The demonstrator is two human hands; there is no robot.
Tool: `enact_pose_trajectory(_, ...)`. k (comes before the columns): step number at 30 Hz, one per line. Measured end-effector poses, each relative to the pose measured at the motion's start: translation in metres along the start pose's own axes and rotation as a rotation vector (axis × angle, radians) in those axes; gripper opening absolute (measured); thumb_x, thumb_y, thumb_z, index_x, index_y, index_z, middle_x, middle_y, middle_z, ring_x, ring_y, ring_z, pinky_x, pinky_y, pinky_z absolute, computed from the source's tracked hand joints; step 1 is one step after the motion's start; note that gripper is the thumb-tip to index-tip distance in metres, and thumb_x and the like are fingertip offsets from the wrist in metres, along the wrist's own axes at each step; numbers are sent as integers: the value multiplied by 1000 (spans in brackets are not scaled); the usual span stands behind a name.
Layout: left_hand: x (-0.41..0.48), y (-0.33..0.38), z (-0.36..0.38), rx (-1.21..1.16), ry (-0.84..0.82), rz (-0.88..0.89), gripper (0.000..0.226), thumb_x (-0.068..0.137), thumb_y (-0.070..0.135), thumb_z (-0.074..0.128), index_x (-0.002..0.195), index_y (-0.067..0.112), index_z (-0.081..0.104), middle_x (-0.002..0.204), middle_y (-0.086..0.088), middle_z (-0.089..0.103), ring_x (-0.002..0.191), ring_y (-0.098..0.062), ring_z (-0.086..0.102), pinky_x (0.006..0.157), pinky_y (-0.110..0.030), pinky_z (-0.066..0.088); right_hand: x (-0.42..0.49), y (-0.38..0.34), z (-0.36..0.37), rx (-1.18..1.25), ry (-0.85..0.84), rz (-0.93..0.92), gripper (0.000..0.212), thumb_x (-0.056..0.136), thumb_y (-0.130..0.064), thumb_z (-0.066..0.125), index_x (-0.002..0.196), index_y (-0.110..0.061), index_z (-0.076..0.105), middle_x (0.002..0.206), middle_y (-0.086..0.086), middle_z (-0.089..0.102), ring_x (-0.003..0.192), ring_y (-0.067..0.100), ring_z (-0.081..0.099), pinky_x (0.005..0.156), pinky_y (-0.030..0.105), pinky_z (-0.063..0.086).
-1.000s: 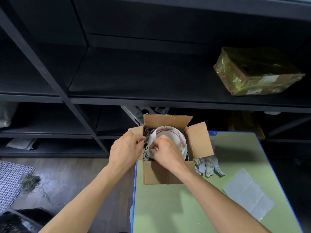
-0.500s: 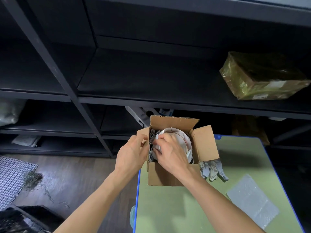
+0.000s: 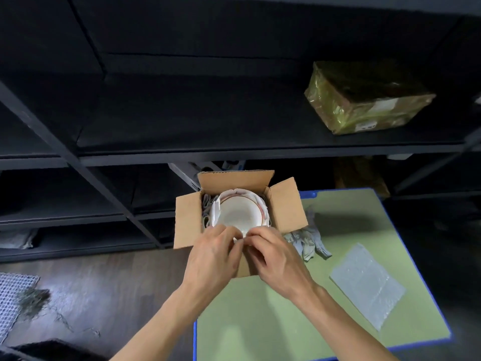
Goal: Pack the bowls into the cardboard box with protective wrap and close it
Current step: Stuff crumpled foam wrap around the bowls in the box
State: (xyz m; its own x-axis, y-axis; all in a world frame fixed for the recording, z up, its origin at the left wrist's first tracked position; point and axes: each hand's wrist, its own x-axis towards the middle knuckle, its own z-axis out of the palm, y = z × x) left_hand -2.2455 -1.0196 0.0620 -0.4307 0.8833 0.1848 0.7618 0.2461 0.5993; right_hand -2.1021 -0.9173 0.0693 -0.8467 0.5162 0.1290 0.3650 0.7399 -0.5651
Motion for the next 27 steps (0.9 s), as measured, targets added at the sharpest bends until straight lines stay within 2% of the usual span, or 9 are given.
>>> enact_pose_trajectory(4,-1,30,18,-5,-19,24,21,96,39,47,90,25,62,75,8,57,70,-17,55,59,-37,46,-26,17,-17,28,55,42,29,99,-31,45,108,-20,70,114,-14,59,109,10,55,81,29,51)
enact_pose_trajectory(8,-4,56,38,-74,-92,48,7,97,32,53,92,29,58,77,13,58,71,-11,55,63,-36,45,-48,43,-35,47,80,60,20,98,-24,51,106,-20,69,111,-15,59,105,9,57,81,29,52)
enact_pose_trajectory(12,-9,81,61,-43,-157,51,8,97,34,51,95,31,58,77,11,58,71,-12,55,59,-33,43,-73,80,-45,75,14,151,19,97,-18,57,110,-23,69,107,-17,59,104,5,58,83,29,52)
enact_pose_trajectory(18,-11,114,97,5,-234,56,13,97,33,50,94,29,62,80,10,57,72,-12,53,57,-27,35,-104,129,-53,80,-85,259,22,97,-19,58,113,-28,69,111,-20,60,108,0,57,88,20,48)
enact_pose_trajectory(22,-9,122,119,-2,-312,-19,21,97,36,45,104,28,64,92,9,61,82,-14,60,68,-33,47,-113,152,-54,72,-149,304,23,98,-21,56,115,-30,68,112,-21,60,109,0,56,89,23,48)
enact_pose_trajectory(27,1,127,146,66,-405,-75,30,99,34,46,125,26,60,117,5,58,105,-17,58,84,-29,43,-116,173,-54,30,-201,396,26,99,-23,53,121,-30,66,119,-18,59,113,5,56,92,28,48)
